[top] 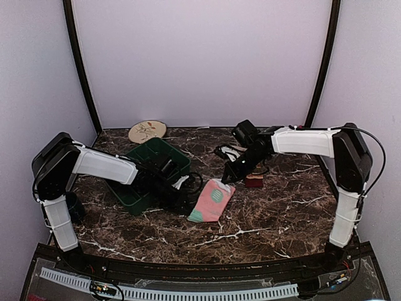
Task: Roll the socks
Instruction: Fold the sock at the center of the board.
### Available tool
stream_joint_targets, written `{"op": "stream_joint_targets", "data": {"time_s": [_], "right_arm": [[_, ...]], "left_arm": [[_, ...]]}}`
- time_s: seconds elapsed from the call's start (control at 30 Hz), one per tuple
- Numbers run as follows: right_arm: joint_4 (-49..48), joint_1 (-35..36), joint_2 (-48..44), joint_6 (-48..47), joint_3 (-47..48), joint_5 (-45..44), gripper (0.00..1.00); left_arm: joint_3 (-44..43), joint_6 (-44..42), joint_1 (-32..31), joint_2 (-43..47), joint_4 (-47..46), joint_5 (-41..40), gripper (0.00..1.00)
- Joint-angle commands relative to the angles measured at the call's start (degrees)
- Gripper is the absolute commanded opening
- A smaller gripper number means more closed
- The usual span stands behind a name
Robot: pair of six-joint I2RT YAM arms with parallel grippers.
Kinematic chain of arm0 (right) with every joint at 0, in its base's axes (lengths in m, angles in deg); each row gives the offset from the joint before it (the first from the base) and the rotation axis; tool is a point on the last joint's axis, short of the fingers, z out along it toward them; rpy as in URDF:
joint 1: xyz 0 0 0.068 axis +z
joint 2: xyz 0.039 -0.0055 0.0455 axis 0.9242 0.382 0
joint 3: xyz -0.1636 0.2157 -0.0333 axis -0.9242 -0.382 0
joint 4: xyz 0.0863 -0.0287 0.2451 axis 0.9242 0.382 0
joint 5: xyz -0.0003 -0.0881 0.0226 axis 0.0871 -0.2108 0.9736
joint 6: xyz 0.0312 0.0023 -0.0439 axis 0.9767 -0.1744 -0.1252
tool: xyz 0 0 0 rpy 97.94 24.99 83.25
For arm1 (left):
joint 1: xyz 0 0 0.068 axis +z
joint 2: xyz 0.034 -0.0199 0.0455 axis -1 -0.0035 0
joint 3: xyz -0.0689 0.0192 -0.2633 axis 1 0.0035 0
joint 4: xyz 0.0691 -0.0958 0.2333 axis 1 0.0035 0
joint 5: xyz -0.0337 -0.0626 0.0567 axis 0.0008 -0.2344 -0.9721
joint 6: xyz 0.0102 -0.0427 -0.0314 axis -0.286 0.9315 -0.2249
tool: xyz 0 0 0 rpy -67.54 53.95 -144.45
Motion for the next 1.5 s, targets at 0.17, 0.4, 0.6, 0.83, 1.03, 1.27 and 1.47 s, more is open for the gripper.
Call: {"op": "stream_joint_targets", "data": {"time_s": [0.17, 0.4, 0.6, 0.83, 1.03, 1.27, 1.47], "right_arm": [[-1.2, -1.1, 3.5, 0.0, 2.0, 0.1, 0.0], [-1.8, -1.7, 4.7, 0.9, 2.1, -1.3, 0.0], [-1.6, -2.3, 5.7, 1.1, 2.8, -3.0, 0.0], [-0.7, -2.8, 8.3, 0.5, 5.0, -4.2, 0.0], [-0.7, -3.0, 8.4, 0.1, 4.3, -4.8, 0.0], [-0.4, -3.0, 7.4, 0.0, 3.4, -5.5, 0.0], [-0.2, -3.2, 7.6, -0.1, 3.3, -5.2, 0.0]], "left_arm": [[-0.2, -1.5, 0.9, 2.8, 3.7, -2.1, 0.06], [-1.9, -2.9, 1.3, 6.4, 7.2, -8.1, 0.08], [-5.0, -4.5, 1.3, 8.8, 9.5, -11.1, 0.1], [-8.4, -7.1, 1.3, 8.9, 6.8, -6.8, 0.15], [-14.5, -9.2, 1.1, 2.6, 9.2, -3.3, 0.16], [-19.4, -11.2, 0.5, -4.0, 10.9, -2.5, 0.16], [-21.4, -11.7, 0.0, -7.9, 10.5, -1.8, 0.16]]}}
